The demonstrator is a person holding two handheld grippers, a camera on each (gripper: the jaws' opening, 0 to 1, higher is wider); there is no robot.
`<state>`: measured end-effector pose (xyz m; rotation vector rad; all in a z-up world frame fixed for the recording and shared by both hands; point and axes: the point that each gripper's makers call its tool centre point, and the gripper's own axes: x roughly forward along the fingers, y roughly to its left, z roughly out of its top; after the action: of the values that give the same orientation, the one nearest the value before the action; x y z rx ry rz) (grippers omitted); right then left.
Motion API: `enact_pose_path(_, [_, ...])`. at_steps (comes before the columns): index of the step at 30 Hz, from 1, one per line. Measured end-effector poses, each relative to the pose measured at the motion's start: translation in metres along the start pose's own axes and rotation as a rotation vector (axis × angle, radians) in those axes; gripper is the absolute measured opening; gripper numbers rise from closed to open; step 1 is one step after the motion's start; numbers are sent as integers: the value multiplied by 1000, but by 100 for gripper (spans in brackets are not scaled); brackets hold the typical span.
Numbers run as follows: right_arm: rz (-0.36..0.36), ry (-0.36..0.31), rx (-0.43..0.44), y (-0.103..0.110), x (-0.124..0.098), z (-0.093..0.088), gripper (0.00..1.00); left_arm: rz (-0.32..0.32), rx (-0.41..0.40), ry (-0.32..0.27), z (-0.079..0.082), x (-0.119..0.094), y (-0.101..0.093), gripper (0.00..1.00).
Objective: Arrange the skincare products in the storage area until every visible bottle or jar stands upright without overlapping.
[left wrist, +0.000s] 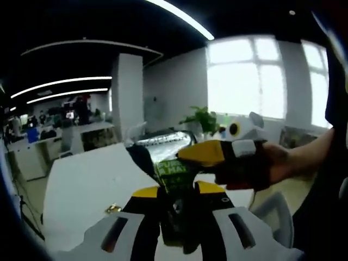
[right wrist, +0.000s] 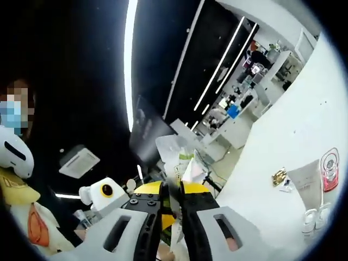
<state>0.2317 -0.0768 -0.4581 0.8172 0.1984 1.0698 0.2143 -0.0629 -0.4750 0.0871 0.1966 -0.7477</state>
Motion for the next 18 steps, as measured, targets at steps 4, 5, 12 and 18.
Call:
enact_pose_path(4, [-5,3,12,-1,-1,-1,6,6,8,-1,0,0,2,39])
enact_pose_path(5, [-7,6,11,-1,-1,-1,6,7,14,1,0,0,2,39])
enact_pose_path(12, [-9,9,29,-3,-5,2,6,10,-13,-16,2,-6,9,43])
enact_pose_path(18, [9,2,34,-2,-11,9,5,-15,-110,-53,9,-15,21,44])
